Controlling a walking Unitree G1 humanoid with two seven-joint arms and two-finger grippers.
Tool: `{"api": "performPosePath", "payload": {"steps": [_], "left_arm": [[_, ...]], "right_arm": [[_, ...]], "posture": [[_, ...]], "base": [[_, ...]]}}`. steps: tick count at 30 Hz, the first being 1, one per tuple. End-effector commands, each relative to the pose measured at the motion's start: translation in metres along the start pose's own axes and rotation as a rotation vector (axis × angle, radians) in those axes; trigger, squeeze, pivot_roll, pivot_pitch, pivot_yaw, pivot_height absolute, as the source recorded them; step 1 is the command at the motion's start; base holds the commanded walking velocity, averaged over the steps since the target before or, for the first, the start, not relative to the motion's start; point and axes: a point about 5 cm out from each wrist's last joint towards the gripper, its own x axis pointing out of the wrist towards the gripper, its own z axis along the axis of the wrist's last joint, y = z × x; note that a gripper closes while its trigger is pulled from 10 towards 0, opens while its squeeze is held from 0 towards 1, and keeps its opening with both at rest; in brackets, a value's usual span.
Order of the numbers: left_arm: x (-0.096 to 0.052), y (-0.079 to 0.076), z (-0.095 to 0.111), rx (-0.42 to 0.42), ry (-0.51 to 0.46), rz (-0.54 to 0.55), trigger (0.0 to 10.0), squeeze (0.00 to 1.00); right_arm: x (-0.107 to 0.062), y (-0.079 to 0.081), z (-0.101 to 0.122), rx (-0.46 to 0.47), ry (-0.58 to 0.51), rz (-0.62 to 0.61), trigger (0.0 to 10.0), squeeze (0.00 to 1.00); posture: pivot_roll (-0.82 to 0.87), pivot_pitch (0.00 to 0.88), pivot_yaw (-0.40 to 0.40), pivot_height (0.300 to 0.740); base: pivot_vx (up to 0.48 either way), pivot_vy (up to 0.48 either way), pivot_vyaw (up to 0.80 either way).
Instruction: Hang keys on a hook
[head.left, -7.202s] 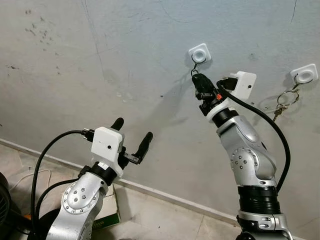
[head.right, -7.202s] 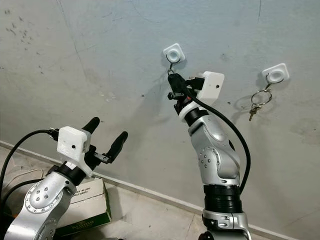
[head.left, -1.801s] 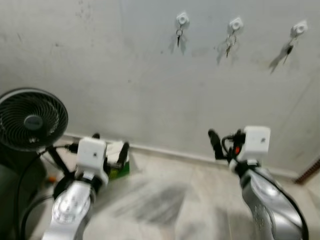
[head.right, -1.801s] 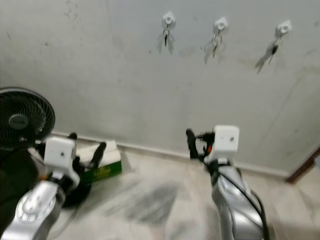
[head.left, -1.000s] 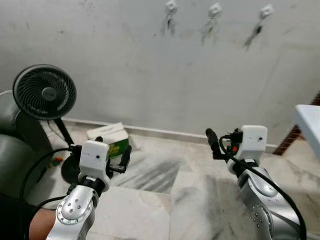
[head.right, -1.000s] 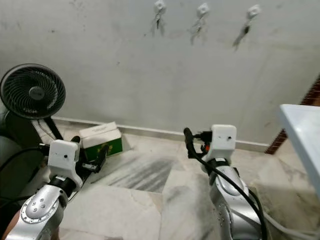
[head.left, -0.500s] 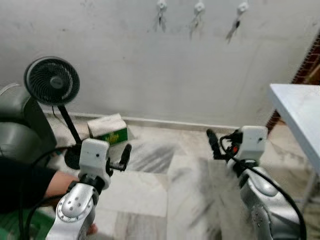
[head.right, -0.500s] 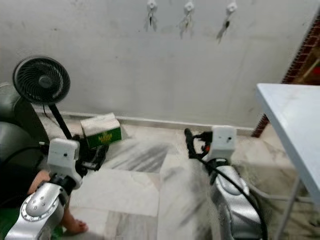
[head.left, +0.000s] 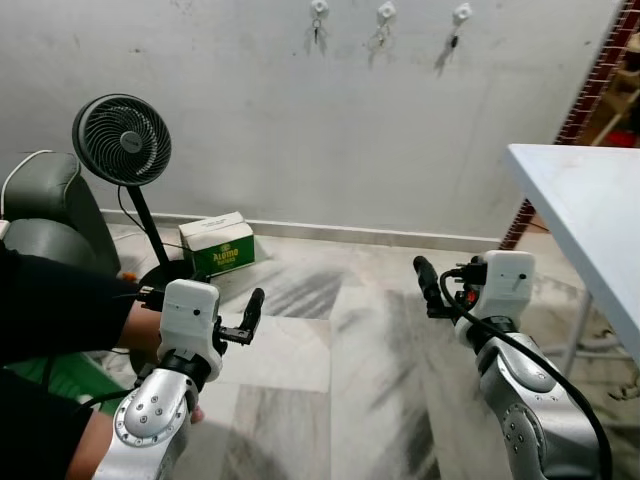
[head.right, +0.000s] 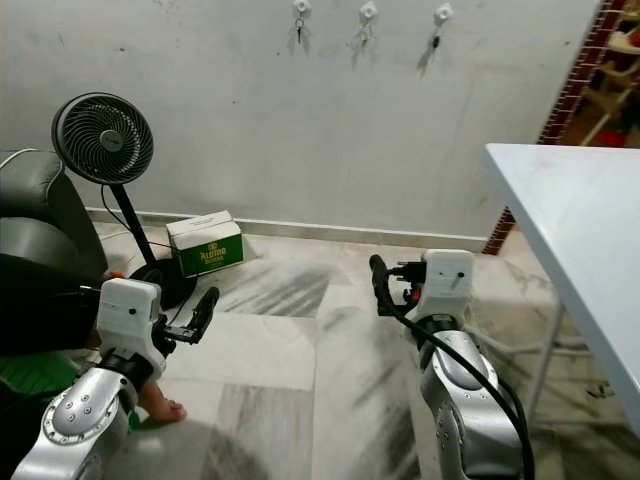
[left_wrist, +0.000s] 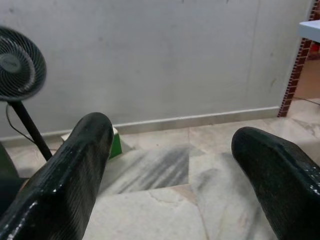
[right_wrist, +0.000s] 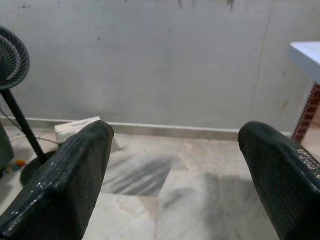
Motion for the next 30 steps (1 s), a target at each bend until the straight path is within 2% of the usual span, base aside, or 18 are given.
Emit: {"api": "performPosePath", "payload": {"steps": [1,9,13,30], "left_arm": [[0.0010,0.0002,0.0022,0.003,-0.007,0.005,10.0,0.00],[0.0012,0.0011,0.0025,0.005,-0.009,0.008,10.0,0.00],[0.0013,0.0017,0.0025,0.011,-0.008,0.010,10.0,0.00],[0.0048,0.0037,0.0012,-0.037,0.000,0.005,10.0,0.00]], "right_arm": [[0.0012,0.0008,0.0030,-0.009,-0.008,0.006,10.0,0.00],[0.0013,0.0014,0.0023,-0.009,-0.004,0.005,10.0,0.00],[0.0016,0.0018,0.0024,-0.007,-0.007,0.005,10.0,0.00],[0.0010,0.0008,0.0039,-0.006,-0.019,-0.001,10.0,0.00]], "posture": [[0.13,0.006,-0.014,0.740],[0.13,0.007,-0.014,0.740],[0.13,0.008,-0.013,0.740],[0.11,0.007,-0.010,0.740]], "base": [[-0.341,0.000,0.00],[-0.328,0.000,-0.68],[0.000,0.000,-0.68],[0.000,0.000,0.00]]}}
